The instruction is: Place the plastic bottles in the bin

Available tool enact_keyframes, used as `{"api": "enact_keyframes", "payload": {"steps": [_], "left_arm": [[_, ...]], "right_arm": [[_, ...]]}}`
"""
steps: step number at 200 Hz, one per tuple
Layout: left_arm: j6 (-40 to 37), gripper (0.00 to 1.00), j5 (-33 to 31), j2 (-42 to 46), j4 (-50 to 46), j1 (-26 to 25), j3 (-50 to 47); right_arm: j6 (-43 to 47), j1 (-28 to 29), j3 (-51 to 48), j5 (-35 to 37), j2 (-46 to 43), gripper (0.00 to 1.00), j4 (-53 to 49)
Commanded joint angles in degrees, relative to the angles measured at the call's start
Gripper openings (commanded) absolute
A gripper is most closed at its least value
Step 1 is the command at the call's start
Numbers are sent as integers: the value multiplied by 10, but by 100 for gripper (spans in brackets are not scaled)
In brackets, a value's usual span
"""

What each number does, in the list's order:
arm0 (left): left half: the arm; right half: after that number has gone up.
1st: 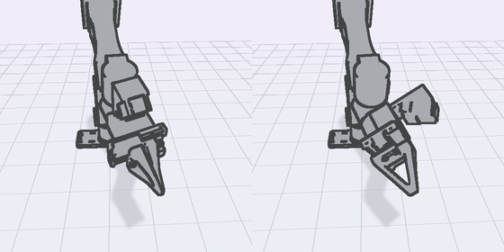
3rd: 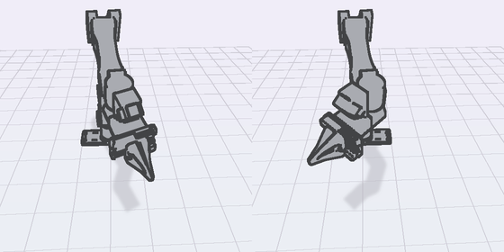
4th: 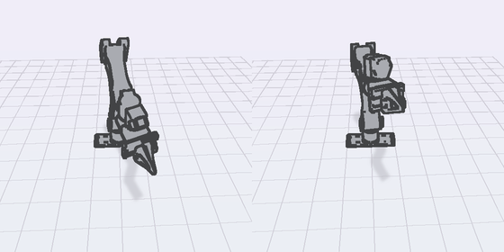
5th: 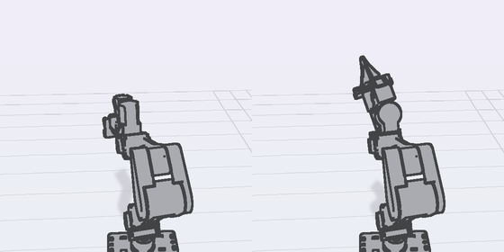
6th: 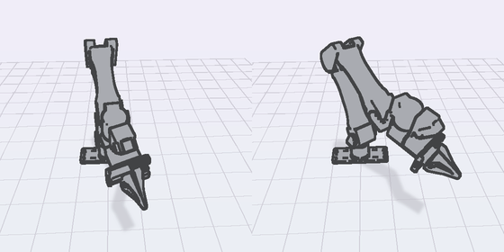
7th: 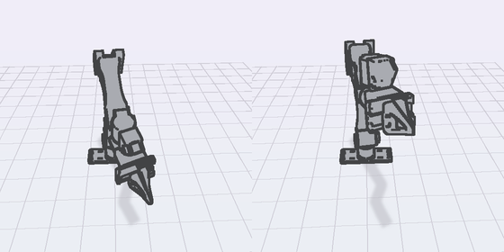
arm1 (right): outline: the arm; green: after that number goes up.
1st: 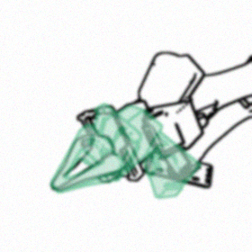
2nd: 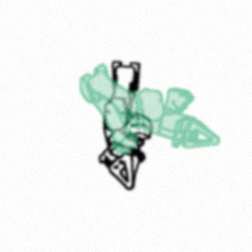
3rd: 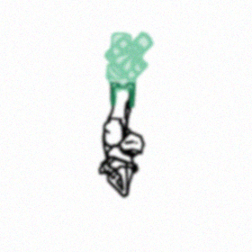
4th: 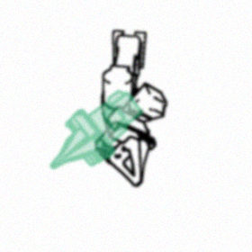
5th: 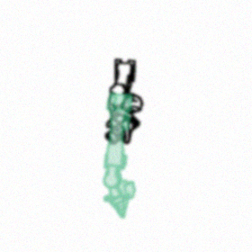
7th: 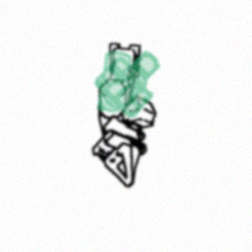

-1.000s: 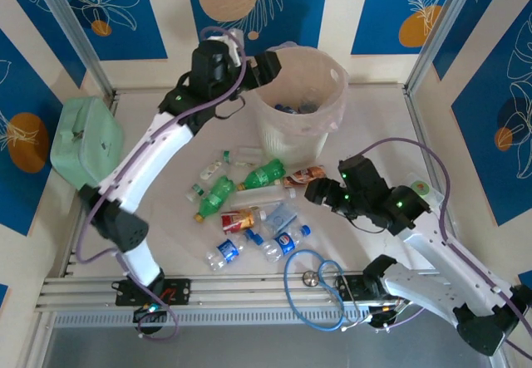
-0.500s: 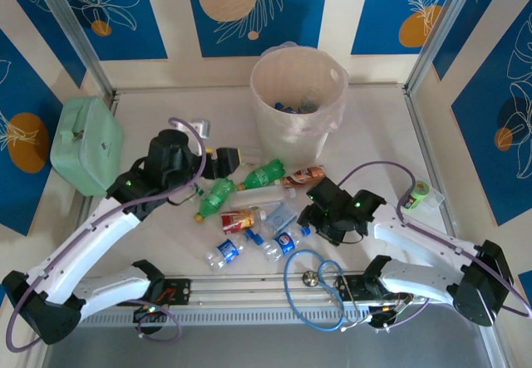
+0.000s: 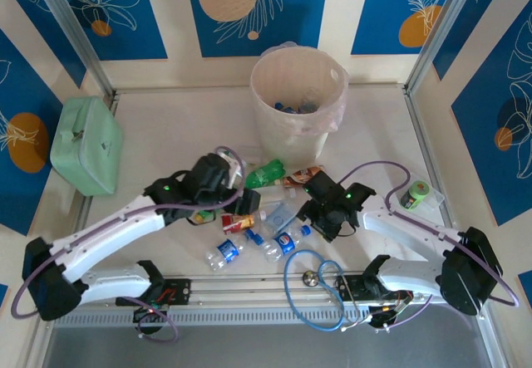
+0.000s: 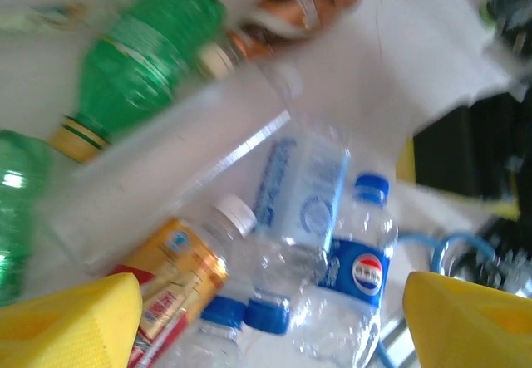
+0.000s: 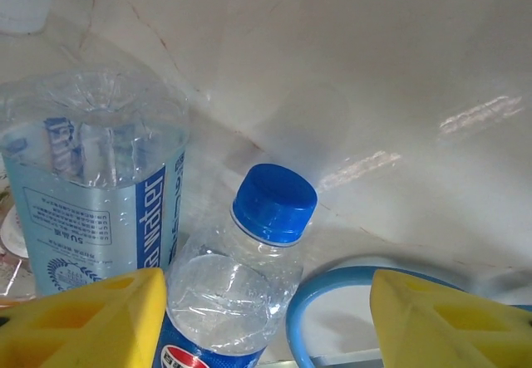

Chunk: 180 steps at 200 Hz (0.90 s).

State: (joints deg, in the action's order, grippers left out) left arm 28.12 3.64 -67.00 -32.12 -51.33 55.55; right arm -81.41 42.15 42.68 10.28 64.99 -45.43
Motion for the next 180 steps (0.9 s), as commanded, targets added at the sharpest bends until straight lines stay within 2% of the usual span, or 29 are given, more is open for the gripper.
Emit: {"api": "enact_keyframes", "payload": {"steps": [1,33,49,78,119,180], "left_arm": [[-71,83,9,-46,-41,-52,28],[-137,82,-19,-131,-81,-134,85],[-158,81,-20,-161,-89,-154,100],[-174,80,-11,-196,-105,-167,121],[-202,79,10,-252,-145,-193,136],[-207,78,-27,-323,-159,-200,171]], "right_arm": [[-10,-30,-13,0,-49,67,-38],[29,-104,-23,-35,-99,69,-65],[44,-126,-18,-35,-117,70,-82],[67,-159,-18,-54,-139,71,-83],[74,-167,-17,-63,-141,70,-78],[77,-168,-13,-68,-149,71,-78]]}}
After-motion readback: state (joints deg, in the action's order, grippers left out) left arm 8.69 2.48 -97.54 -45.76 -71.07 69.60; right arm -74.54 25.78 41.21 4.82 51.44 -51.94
